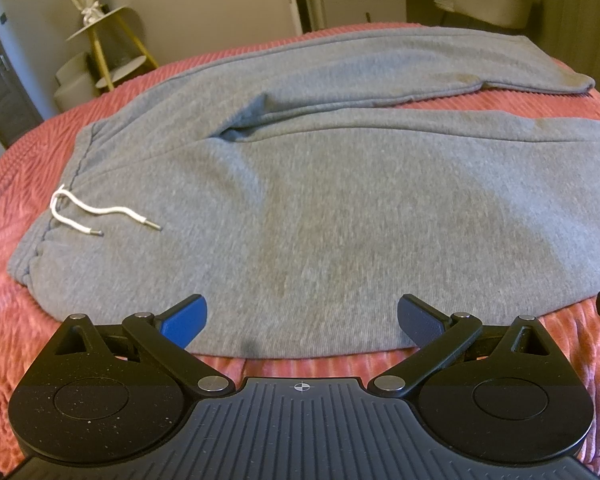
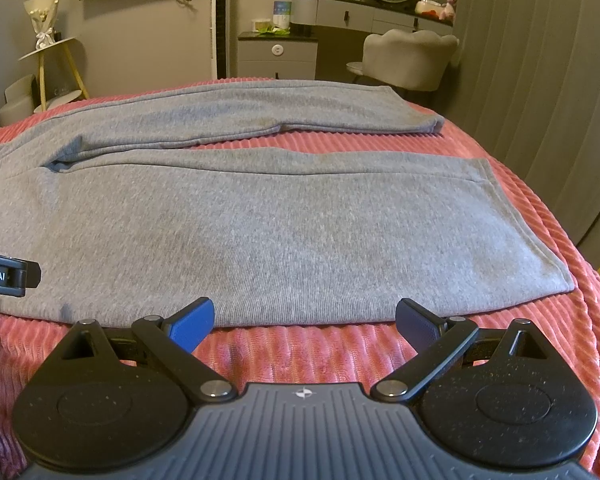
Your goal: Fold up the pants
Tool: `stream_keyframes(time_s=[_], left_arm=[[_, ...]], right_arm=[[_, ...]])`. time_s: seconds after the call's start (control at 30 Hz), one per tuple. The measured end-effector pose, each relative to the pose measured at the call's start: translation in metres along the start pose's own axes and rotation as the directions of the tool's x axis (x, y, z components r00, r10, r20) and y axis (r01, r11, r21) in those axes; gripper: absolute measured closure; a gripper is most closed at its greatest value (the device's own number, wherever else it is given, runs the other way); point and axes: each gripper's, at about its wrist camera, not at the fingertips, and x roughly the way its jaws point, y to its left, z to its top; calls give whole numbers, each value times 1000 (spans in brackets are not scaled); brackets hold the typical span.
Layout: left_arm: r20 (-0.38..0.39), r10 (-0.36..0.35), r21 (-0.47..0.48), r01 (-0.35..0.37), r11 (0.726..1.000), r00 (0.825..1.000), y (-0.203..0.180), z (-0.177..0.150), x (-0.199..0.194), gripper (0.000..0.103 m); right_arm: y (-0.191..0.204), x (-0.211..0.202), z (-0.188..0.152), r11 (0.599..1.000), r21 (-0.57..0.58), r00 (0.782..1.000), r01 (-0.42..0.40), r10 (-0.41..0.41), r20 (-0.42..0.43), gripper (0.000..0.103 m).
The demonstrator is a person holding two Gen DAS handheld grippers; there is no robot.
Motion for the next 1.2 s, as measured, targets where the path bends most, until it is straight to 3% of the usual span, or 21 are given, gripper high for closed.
stream_keyframes(time_s=[0.67, 1.2], left_arm=[[-1, 0, 1, 0, 1000, 1000, -1, 1, 0, 0], [-9, -6, 1, 6, 1000, 1000, 1, 0, 2, 0]], right_arm=[[-5, 2, -1, 999, 33, 1000, 0, 0, 0, 6], [-14, -3, -1, 995, 87, 998, -47, 43, 40, 6]])
